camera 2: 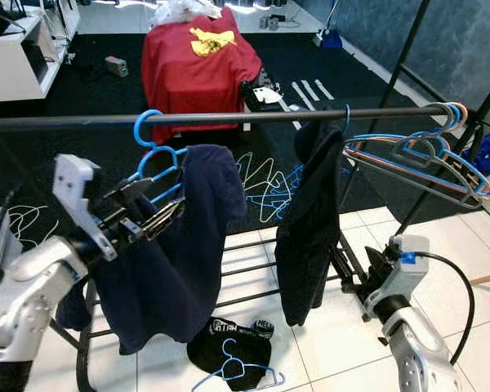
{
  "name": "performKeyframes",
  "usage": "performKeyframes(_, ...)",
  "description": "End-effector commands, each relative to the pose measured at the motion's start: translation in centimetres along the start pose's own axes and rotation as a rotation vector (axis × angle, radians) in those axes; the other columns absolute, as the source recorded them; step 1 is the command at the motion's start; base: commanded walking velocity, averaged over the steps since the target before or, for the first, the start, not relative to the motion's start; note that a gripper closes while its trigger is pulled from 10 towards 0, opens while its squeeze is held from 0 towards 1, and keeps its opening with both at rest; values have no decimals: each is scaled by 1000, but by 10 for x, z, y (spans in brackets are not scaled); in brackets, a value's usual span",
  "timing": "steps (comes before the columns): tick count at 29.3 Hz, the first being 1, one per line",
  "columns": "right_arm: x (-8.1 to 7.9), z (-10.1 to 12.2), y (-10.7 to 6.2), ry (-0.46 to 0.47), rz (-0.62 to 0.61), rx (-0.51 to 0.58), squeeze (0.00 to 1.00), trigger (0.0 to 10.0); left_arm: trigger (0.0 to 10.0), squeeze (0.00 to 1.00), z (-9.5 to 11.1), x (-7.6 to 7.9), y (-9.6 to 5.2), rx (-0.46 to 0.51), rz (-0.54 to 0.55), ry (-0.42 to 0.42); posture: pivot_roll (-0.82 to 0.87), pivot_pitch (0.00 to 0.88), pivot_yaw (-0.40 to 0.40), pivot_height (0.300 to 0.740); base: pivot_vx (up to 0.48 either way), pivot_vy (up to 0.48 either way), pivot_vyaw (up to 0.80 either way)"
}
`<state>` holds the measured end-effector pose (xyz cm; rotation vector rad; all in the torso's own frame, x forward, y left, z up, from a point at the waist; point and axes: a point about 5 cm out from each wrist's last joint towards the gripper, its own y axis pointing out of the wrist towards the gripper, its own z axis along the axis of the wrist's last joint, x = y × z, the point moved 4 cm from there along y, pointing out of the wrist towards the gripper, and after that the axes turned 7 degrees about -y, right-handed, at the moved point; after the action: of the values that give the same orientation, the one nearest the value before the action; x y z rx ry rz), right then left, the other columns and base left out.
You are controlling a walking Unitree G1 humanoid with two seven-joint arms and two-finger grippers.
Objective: Hang hanger
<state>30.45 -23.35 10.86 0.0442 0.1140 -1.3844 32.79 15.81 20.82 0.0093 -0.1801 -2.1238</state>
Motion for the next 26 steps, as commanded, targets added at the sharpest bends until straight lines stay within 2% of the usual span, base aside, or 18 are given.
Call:
performKeyframes(1, -6, 3, 2, -6, 22, 3, 0, 10000, 10000, 0, 2, -8, 8, 15, 81, 40, 69, 145, -80, 740, 0, 0, 0)
performKeyframes(3, -6, 3, 2, -6, 22, 3, 0, 10000, 10000, 0, 2, -8, 8, 15, 81, 40, 69, 145, -80, 740, 0, 0, 0)
performKeyframes(5, -8, 4, 4, -6, 29, 8, 0, 10000, 10000, 0, 5, -13, 11, 30, 119, 53, 69, 145, -80, 740, 0, 0, 0)
performKeyframes(6, -11, 5, 5, -10, 37, 10, 0, 10000, 10000, 0, 14, -22, 12, 69, 182, 61, 67, 144, -75, 740, 0, 0, 0)
performKeyframes(8, -11, 5, 5, -10, 37, 10, 0, 10000, 10000, 0, 14, -22, 12, 69, 182, 61, 67, 144, -75, 740, 0, 0, 0)
performKeyframes(9, -13, 5, 5, -11, 42, 13, 0, 10000, 10000, 0, 28, -37, 10, 126, 256, 66, 64, 142, -71, 740, 0, 0, 0)
performKeyframes(12, -13, 5, 5, -11, 42, 13, 0, 10000, 10000, 0, 28, -37, 10, 126, 256, 66, 64, 142, -71, 740, 0, 0, 0)
performKeyframes(13, -13, 4, 4, -12, 43, 11, 0, 10000, 10000, 0, 36, -47, 6, 147, 287, 78, 66, 141, -73, 740, 0, 0, 0)
performKeyframes(17, -14, 5, 5, -12, 44, 13, 0, 10000, 10000, 0, 33, -49, 5, 143, 288, 82, 66, 142, -73, 740, 0, 0, 0)
performKeyframes(19, -14, 5, 5, -12, 44, 13, 0, 10000, 10000, 0, 33, -49, 5, 143, 288, 82, 66, 142, -73, 740, 0, 0, 0)
performKeyframes(21, -16, 8, 9, -13, 53, 21, 0, 10000, 10000, 0, 8, -32, 20, 87, 229, 68, 63, 145, -79, 740, 0, 0, 0)
performKeyframes(22, -16, 8, 9, -13, 53, 21, 0, 10000, 10000, 0, 8, -32, 20, 87, 229, 68, 63, 145, -79, 740, 0, 0, 0)
performKeyframes(24, -18, 13, 10, -14, 58, 33, 0, 10000, 10000, 0, 1, -21, 39, 83, 224, 57, 56, 145, -77, 740, 0, 0, 0)
performKeyframes(25, -18, 13, 10, -14, 58, 33, 0, 10000, 10000, 0, 1, -21, 39, 83, 224, 57, 56, 145, -77, 740, 0, 0, 0)
performKeyframes(26, -18, 14, 10, -14, 58, 38, 0, 10000, 10000, 0, 3, -17, 48, 101, 226, 44, 54, 145, -75, 740, 0, 0, 0)
